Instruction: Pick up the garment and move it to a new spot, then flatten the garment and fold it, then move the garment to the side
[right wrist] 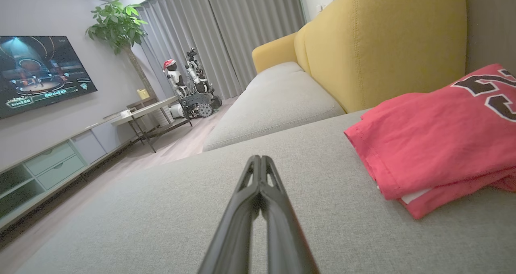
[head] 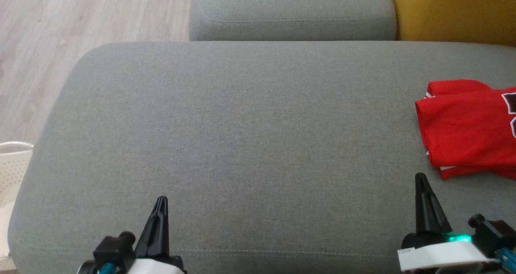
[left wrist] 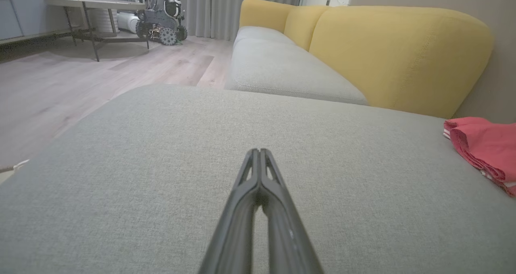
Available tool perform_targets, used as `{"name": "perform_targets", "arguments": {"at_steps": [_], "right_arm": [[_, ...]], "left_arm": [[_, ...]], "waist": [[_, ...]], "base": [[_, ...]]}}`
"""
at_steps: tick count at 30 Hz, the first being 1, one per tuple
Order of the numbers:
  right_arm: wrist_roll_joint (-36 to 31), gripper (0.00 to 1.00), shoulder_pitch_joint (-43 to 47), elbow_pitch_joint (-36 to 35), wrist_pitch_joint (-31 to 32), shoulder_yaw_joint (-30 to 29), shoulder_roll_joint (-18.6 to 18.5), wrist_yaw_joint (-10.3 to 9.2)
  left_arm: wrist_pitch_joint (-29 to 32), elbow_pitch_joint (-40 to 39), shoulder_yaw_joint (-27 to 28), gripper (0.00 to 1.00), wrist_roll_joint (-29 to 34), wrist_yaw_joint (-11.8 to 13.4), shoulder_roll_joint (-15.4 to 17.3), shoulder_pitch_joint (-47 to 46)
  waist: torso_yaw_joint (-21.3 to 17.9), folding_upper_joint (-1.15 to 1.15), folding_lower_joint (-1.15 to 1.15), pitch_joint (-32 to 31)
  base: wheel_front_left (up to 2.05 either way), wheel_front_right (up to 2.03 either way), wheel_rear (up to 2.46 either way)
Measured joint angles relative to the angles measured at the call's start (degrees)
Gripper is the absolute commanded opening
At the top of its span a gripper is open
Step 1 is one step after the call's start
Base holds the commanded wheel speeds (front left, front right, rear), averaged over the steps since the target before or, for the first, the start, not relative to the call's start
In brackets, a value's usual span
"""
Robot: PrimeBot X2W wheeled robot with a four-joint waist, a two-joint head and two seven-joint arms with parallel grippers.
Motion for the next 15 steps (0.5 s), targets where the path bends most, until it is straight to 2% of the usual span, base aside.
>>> {"name": "perform_targets", "arguments": {"at_steps": [15], "right_arm": [[10.7,0.0,-0.7,0.4,1.7,-0.9,-0.2,0.0]], "left_arm": [[2.0,2.0,1.2,0.0,-11.4,-1.5,0.2,-2.1]], "waist": [[-0.7,0.0,0.0,0.2]], "base": [[0.0,0.0,0.0]]}}
